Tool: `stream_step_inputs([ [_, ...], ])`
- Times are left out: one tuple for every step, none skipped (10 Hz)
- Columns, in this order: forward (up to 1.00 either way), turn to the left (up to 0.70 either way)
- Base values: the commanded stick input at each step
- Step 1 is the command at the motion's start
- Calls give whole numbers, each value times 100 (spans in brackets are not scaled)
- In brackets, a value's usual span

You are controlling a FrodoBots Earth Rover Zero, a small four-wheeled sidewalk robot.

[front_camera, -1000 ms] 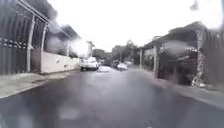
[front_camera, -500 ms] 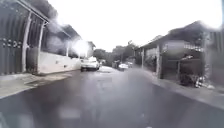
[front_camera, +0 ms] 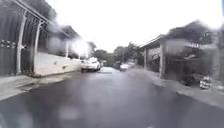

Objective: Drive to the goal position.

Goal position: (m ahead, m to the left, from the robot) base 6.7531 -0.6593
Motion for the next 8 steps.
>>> stream_step_inputs([
  [70, 0],
  [70, 0],
  [70, 0],
  [70, 0],
  [70, 0],
  [70, 0],
  [70, 0],
  [70, 0],
])
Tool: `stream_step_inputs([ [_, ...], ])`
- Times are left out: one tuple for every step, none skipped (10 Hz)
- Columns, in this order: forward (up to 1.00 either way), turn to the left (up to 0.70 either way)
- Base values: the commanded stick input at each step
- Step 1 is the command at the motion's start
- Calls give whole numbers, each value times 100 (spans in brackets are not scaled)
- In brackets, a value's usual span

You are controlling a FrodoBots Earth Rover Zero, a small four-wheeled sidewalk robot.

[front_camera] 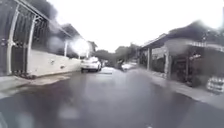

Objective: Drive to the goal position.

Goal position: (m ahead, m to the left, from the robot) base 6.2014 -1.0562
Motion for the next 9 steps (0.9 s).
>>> stream_step_inputs([
  [70, 0],
  [70, -25],
  [70, -35],
  [70, -35],
  [70, -35],
  [70, -35],
  [70, -35],
  [70, -34],
  [70, -18],
])
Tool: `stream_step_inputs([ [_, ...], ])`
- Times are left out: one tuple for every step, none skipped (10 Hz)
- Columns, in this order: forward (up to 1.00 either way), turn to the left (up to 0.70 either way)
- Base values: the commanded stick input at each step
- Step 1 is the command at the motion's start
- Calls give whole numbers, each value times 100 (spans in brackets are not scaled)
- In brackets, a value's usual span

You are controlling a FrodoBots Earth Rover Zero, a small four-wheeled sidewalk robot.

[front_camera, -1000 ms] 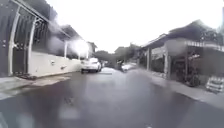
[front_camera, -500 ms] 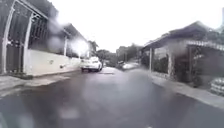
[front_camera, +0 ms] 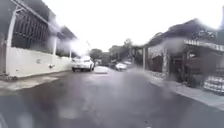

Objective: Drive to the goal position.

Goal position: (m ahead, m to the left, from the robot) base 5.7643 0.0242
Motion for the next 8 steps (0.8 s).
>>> stream_step_inputs([
  [70, -2],
  [70, 0],
  [70, 0],
  [70, 0],
  [70, 0],
  [70, 0],
  [70, 0],
  [70, 0],
])
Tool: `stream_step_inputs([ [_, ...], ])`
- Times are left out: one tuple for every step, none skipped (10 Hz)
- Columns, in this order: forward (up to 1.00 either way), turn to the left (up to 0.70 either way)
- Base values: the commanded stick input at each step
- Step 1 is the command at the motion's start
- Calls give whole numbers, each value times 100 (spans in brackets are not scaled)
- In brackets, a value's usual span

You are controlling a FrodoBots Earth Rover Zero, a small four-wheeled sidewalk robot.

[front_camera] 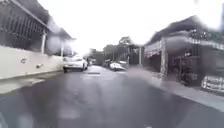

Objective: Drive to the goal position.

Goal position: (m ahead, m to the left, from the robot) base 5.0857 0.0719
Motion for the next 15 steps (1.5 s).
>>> stream_step_inputs([
  [70, 0],
  [70, 0],
  [70, 0],
  [70, 0],
  [70, 0],
  [70, 0],
  [70, 0],
  [70, 0],
  [70, 0],
  [70, 0],
  [70, 0],
  [70, 0],
  [70, 0],
  [70, 0],
  [70, 0],
])
